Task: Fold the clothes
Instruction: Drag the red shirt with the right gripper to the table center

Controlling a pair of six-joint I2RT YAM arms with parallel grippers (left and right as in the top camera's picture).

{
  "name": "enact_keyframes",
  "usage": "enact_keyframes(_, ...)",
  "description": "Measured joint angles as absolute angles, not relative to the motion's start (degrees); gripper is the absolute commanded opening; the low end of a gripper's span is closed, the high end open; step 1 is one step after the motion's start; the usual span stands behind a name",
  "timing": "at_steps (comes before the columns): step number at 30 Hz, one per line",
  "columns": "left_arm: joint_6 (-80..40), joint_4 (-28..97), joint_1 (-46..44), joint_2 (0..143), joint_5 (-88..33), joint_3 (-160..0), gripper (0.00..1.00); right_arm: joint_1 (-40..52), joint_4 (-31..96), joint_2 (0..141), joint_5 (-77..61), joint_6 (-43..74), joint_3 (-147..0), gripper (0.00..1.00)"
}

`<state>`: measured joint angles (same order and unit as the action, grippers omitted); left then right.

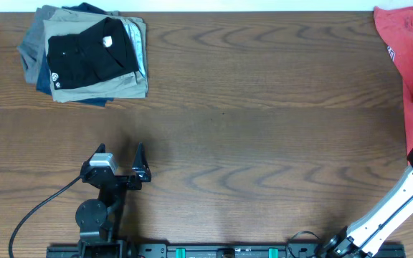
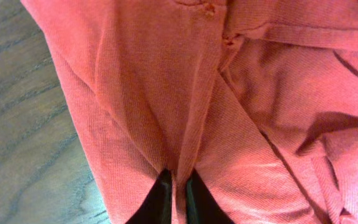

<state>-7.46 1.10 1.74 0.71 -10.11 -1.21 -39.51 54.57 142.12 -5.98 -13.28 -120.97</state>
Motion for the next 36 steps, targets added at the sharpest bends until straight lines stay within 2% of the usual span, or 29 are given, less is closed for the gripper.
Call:
enact_keyframes(11,-7.5,1.1,1.7,0.7,-10.1,-1.2,0.98,-39.4,55.0,141.6,-6.3,-9.2,-121.0,0.01)
enact_keyframes(18,-7.5,1.1,1.7,0.7,-10.1,-1.2,0.98,-35.4,54.9,137.1,-14.0,-8.1,-121.0,0.01)
enact_keyframes(26,-7.5,1.1,1.7,0.7,-10.1,-1.2,0.98,-20.3,54.7,133.9,-21.6,-7.9,-121.6,0.01)
enact_keyframes(36,-7.5,1.1,1.7,0.7,-10.1,-1.2,0.98,5.4,55.0,133.9,-23.8,-7.5,-121.6,0.01)
